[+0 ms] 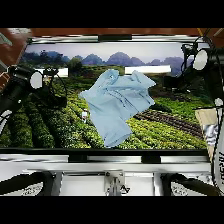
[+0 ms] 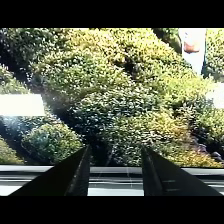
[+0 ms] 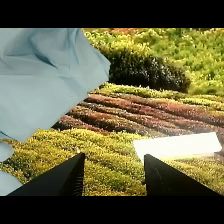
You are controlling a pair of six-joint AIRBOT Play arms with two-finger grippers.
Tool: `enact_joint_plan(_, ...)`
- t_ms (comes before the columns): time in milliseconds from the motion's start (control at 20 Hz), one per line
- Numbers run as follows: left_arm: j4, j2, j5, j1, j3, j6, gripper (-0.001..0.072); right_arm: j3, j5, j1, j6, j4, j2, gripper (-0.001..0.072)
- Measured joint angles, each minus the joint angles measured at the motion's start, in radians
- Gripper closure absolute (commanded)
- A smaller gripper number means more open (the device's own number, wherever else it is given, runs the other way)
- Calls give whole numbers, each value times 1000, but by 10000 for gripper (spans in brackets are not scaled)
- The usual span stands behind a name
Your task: Fold the shirts.
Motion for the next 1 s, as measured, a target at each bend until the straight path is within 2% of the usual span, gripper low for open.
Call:
enact_joint_plan(400,0,0,0,0,0,0,289,0,-48,0,4,8,0,210)
enact_joint_plan(800,0,0,0,0,0,0,289,0,-209,20,-5,179,-74,207)
enact_joint_plan(850,0,0,0,0,0,0,289,0,-225,29,-10,188,-90,87)
enact_joint_plan(900,0,0,4,0,0,0,289,0,-236,38,-14,196,-108,31)
enact_joint_plan(1000,-5,-3,40,0,0,0,289,0,-252,59,-19,209,-143,31)
